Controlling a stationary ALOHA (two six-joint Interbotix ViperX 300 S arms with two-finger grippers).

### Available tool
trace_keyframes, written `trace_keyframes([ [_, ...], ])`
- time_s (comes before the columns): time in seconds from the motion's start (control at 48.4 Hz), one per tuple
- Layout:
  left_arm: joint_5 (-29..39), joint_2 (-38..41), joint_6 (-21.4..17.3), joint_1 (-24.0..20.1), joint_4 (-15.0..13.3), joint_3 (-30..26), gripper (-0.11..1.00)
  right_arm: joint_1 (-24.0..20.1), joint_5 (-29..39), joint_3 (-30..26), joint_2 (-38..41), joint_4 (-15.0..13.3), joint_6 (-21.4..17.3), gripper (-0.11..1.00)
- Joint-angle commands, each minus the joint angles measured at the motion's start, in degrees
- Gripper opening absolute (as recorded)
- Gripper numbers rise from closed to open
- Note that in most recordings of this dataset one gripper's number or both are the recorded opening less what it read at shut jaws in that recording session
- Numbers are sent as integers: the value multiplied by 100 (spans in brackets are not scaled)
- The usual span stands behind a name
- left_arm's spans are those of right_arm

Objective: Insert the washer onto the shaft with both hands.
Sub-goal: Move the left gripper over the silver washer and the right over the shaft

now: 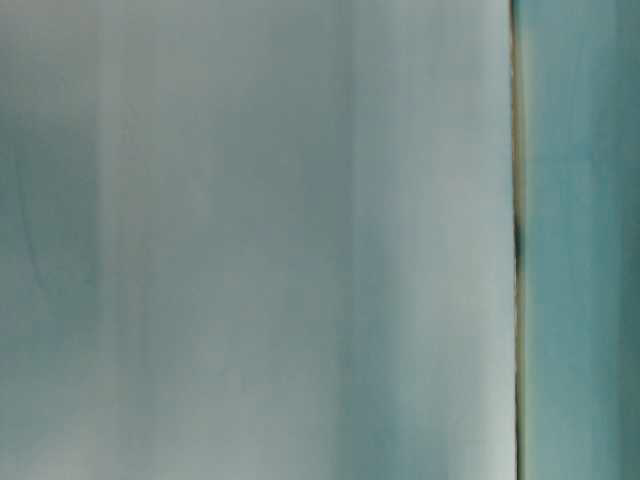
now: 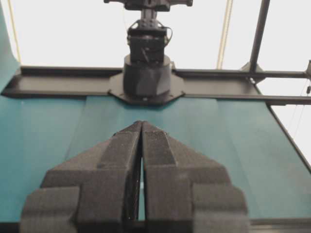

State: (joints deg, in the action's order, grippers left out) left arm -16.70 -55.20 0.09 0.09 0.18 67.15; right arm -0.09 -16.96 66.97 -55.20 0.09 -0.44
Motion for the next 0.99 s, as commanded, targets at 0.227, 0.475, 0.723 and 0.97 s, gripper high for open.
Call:
trace_keyframes([
  [0.227, 967, 729, 123, 105, 70, -615, 2, 35, 712, -88, 44, 167, -264, -7],
  [0.475, 1494, 1072, 299, 123, 70, -870, 2, 35, 1714, -281, 79, 167, -606, -8],
  [0.723, 1951, 1758, 633, 141, 70, -1266, 2, 35, 2593, -571, 439, 167, -659, -8],
  [0.97, 2821, 2751, 686, 167, 70, -1986, 2, 35, 3243, -1028, 1362, 167, -650, -8],
])
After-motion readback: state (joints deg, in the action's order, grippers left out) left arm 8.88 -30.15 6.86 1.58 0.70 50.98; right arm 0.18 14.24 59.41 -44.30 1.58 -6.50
